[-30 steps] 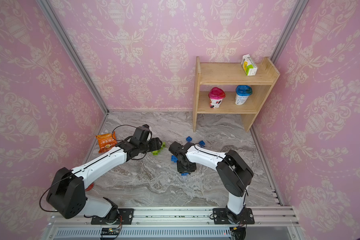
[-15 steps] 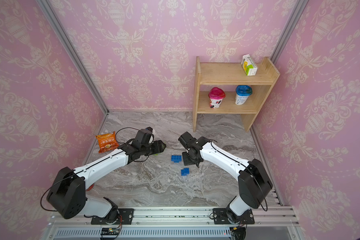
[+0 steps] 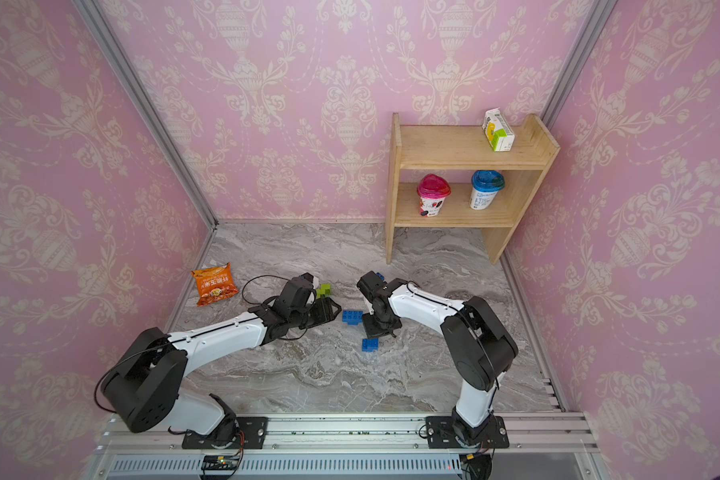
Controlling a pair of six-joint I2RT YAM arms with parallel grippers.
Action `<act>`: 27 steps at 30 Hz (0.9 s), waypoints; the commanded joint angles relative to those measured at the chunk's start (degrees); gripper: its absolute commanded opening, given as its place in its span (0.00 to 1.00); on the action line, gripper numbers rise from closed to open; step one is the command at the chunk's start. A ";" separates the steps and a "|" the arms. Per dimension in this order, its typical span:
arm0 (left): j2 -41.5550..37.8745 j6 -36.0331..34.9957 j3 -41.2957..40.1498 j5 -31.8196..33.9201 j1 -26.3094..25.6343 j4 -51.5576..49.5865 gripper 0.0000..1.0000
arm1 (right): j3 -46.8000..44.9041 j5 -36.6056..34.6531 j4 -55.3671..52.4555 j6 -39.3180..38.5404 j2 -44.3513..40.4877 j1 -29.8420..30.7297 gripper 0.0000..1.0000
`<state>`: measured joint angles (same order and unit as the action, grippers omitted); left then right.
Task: Assemble the letter v with lego
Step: Pick up the lego brick from the center of the board.
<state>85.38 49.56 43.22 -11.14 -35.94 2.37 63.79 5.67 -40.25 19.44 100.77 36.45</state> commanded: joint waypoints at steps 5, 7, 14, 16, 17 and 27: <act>2.96 2.41 -4.94 -1.43 -0.54 11.36 0.62 | -2.85 -0.39 -2.30 -2.52 -5.73 -2.21 0.13; 3.83 1.67 -5.33 -2.06 -0.52 13.68 0.62 | -2.99 -1.23 -3.04 -4.45 -7.68 -3.58 0.34; 7.70 5.64 -9.07 -8.16 1.81 27.15 0.62 | -6.06 1.00 -4.06 -10.75 -16.09 -1.93 0.64; 9.27 6.88 -9.71 -9.27 1.97 31.21 0.60 | -7.06 1.09 -3.08 -12.13 -16.83 0.35 0.65; 10.18 7.54 -9.64 -9.90 2.02 32.75 0.59 | -7.40 1.18 -2.68 -12.92 -16.67 1.35 0.65; 14.42 10.47 -10.51 -11.12 2.02 39.56 0.54 | -8.99 0.04 0.96 -14.94 -14.47 3.73 0.65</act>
<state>99.02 58.48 33.26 -20.75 -34.20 38.59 55.29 5.69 -40.60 5.76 85.71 40.27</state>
